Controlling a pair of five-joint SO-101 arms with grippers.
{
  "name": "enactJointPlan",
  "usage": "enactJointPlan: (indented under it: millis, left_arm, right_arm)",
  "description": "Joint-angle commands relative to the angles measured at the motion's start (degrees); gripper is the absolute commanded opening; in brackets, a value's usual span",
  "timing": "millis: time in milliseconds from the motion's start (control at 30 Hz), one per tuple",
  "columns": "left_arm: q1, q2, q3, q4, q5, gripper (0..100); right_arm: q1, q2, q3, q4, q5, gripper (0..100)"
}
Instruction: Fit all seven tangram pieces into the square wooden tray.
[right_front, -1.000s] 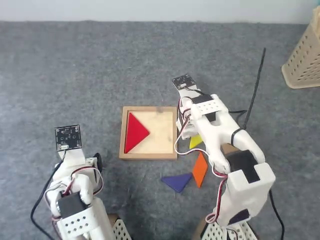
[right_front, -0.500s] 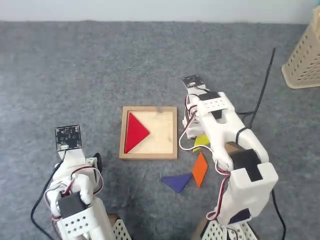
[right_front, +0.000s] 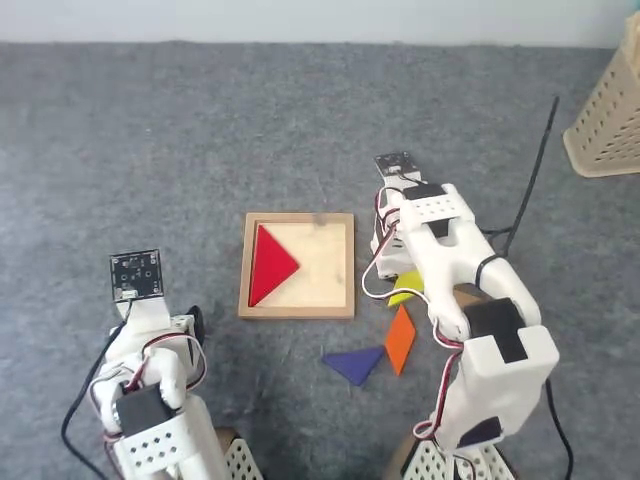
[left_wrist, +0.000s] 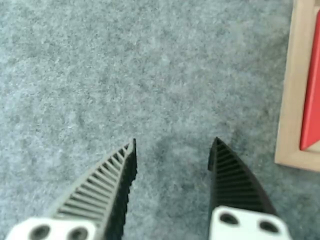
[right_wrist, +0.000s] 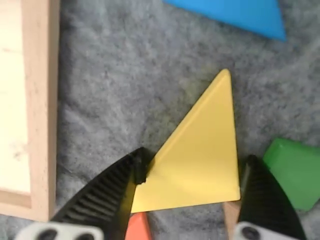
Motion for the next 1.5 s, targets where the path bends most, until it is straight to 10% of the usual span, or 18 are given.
enactJointPlan:
  millis: [0,900,1467]
  left_arm:
    - [0.0,-0.7,-1.1,0.18,0.53,23]
    - [0.0,-0.7,-1.1,0.18,0.53,23]
    - [0.0,-0.7,-1.1,0.18,0.53,23]
  right_arm:
    - [0.84,-4.09,0.35,-0.04,-0.53,30.0]
    - [-6.11,-11.82,1.76,-4.09,21.27,29.7]
    - [-0.13,-13.67,13.8,-11.12,3.6,30.0]
